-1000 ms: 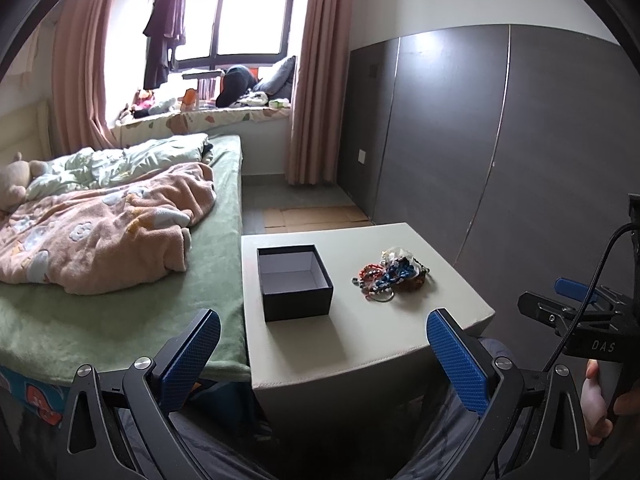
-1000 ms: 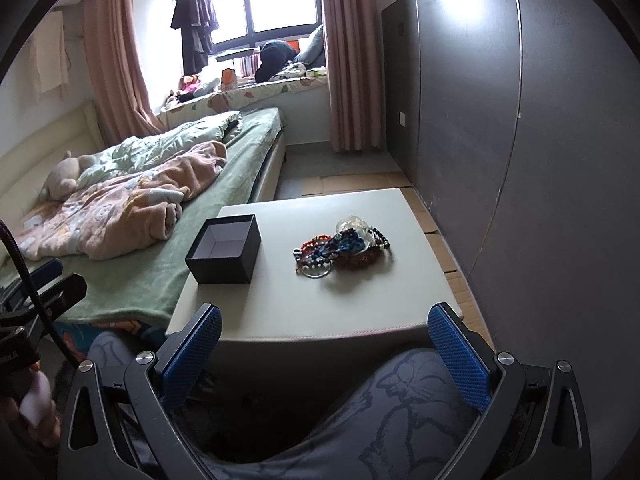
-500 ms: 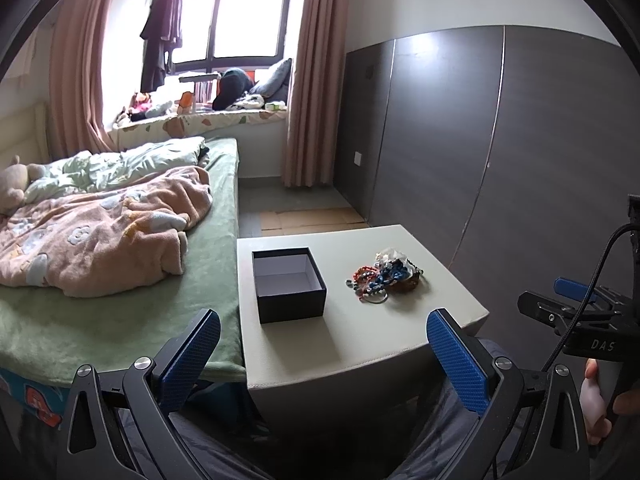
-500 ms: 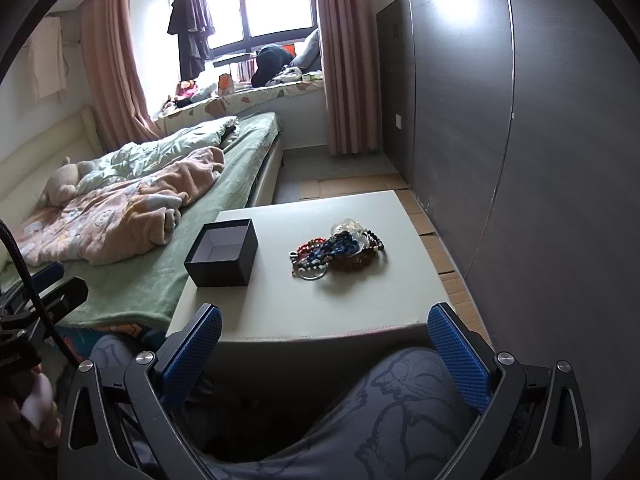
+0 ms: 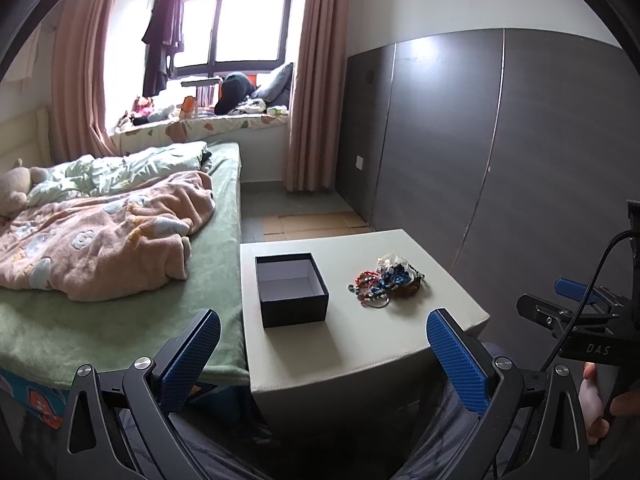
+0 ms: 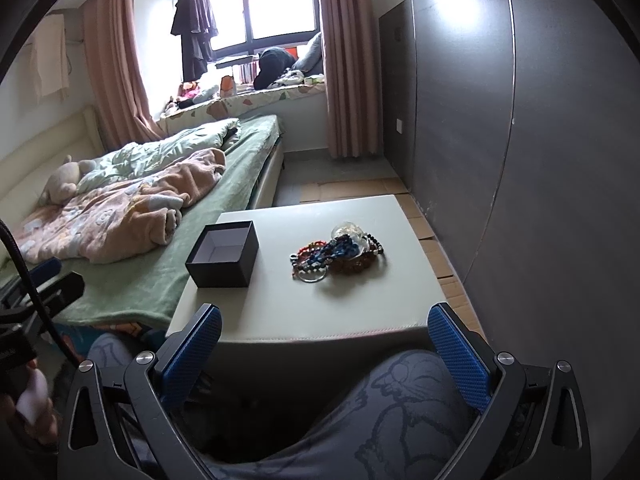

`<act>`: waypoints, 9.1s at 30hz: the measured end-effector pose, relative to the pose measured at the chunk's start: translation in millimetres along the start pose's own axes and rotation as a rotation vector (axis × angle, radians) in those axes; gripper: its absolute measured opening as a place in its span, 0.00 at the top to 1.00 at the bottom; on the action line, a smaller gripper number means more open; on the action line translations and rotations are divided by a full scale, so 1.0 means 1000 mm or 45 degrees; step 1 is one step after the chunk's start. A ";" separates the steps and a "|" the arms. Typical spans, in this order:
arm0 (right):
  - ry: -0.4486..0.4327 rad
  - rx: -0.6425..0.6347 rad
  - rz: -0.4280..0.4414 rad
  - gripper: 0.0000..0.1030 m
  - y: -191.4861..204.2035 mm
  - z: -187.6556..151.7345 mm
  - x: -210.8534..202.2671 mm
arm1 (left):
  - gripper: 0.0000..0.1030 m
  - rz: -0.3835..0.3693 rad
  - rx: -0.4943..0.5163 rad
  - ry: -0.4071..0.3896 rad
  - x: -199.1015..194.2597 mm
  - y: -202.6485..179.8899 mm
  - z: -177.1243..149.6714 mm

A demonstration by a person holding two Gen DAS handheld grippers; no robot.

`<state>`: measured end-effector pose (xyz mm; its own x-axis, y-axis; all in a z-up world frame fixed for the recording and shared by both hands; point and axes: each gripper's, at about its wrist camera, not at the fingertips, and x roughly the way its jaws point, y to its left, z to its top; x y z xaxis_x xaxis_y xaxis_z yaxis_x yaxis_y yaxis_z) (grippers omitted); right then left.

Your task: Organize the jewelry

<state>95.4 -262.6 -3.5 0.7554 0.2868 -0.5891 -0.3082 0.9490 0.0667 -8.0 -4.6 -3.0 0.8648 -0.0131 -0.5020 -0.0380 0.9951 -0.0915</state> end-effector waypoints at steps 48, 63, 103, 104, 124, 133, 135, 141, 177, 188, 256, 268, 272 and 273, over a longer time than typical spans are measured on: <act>0.262 0.409 0.169 0.12 -0.116 0.026 0.153 | 0.29 -0.348 0.170 0.397 0.223 -0.082 0.032; 0.346 0.625 0.217 0.19 -0.145 0.029 0.211 | 0.39 -0.464 0.442 0.625 0.323 -0.108 0.017; 0.641 0.295 0.230 0.39 -0.076 0.085 0.327 | 0.92 -0.401 -0.020 0.343 0.243 0.029 0.086; 0.644 0.283 0.218 0.39 -0.074 0.086 0.330 | 0.92 -0.396 -0.031 0.343 0.242 0.033 0.085; 0.316 0.268 0.358 0.97 -0.031 0.128 0.248 | 0.13 -0.315 -0.320 0.390 0.248 0.093 0.073; 0.194 0.227 0.520 0.97 0.024 0.147 0.217 | 0.13 -0.259 -0.349 0.309 0.228 0.116 0.077; 0.191 0.217 0.538 0.97 0.034 0.148 0.219 | 0.13 -0.251 -0.378 0.304 0.225 0.123 0.075; 0.312 0.218 0.472 0.97 0.051 0.137 0.246 | 0.13 -0.228 -0.426 0.303 0.220 0.140 0.070; 0.393 0.271 0.513 0.19 0.025 0.120 0.237 | 0.13 -0.271 -0.384 0.329 0.225 0.122 0.072; 0.422 0.425 0.386 0.19 -0.052 0.096 0.240 | 0.14 -0.304 -0.230 0.383 0.237 0.059 0.077; 0.702 0.250 -0.096 0.56 -0.074 0.057 0.327 | 0.94 -0.257 0.217 0.665 0.331 -0.050 0.067; 0.505 0.445 0.159 0.80 -0.095 0.072 0.278 | 0.94 -0.176 0.118 0.573 0.277 -0.007 0.089; 0.425 0.479 0.265 0.80 -0.089 0.081 0.269 | 0.94 -0.143 0.103 0.525 0.255 0.005 0.098; 0.410 0.485 0.293 0.80 -0.087 0.083 0.267 | 0.94 -0.138 0.100 0.516 0.249 0.007 0.100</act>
<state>371.7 -257.5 -99.8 0.4595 0.4948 -0.7376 -0.1682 0.8639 0.4748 257.6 9.0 -42.8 0.5944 -0.1403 -0.7919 0.0942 0.9900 -0.1046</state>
